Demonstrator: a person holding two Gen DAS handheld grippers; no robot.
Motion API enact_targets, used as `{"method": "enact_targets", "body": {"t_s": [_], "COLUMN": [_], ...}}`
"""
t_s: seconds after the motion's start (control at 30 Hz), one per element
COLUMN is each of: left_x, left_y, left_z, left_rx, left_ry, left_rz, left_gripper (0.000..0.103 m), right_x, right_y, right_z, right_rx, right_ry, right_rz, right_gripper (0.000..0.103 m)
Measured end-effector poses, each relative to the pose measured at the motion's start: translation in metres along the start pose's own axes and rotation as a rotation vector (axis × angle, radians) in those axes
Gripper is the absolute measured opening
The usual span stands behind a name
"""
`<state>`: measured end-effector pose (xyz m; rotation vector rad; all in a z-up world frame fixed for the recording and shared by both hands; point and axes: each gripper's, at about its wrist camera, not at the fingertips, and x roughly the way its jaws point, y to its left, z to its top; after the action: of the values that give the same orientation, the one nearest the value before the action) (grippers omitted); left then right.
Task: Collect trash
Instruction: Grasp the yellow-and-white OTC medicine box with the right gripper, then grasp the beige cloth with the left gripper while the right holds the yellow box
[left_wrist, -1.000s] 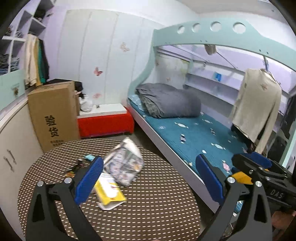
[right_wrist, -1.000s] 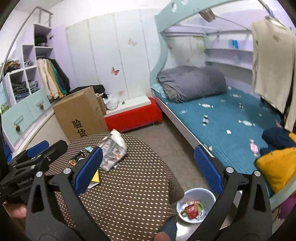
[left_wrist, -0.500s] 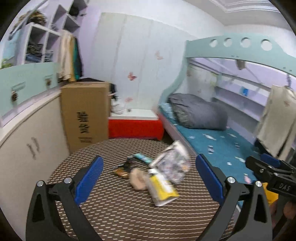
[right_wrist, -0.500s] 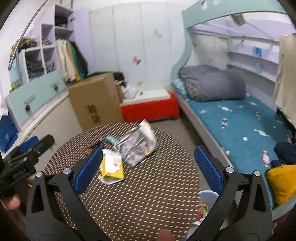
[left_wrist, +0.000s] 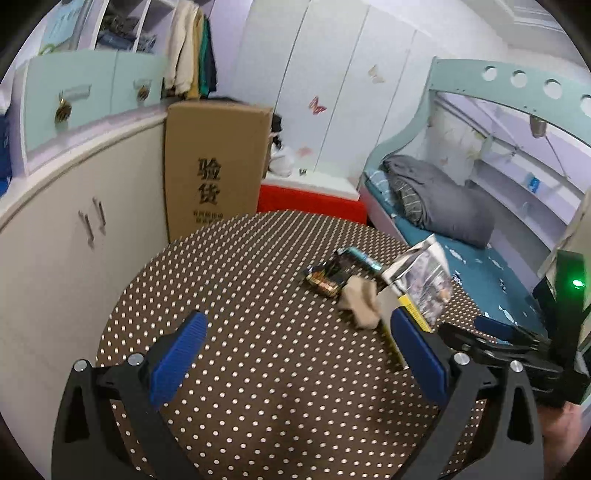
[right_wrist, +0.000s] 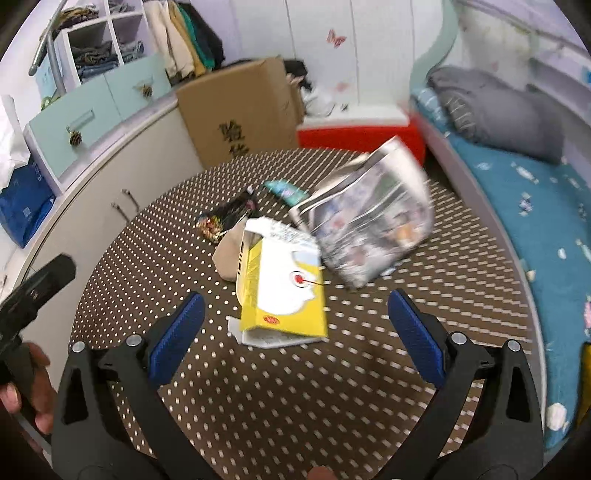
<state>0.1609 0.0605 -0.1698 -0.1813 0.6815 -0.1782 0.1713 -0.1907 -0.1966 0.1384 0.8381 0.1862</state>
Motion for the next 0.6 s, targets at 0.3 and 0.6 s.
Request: {"method": "enact_targets", "body": {"t_s": [0.3,0.6], "left_x": [0.026,0.065], "left_y": [0.006,-0.039], "left_z": [-0.007,0.000], "left_rx": [0.011,0.132], "left_ry": [0.053,0.092], "left_rz": [0.031,-0.019], "left_gripper": [0.098,0.098], "right_x": [0.052,0.003], "right_y": [0.003,-0.021], "right_z": [0.002,-0.014], "right_rx": [0.026,0.070], "right_ry": [0.090,0.021], "right_rz": [0.060,0.080], "right_gripper": [0.058,0.057]}}
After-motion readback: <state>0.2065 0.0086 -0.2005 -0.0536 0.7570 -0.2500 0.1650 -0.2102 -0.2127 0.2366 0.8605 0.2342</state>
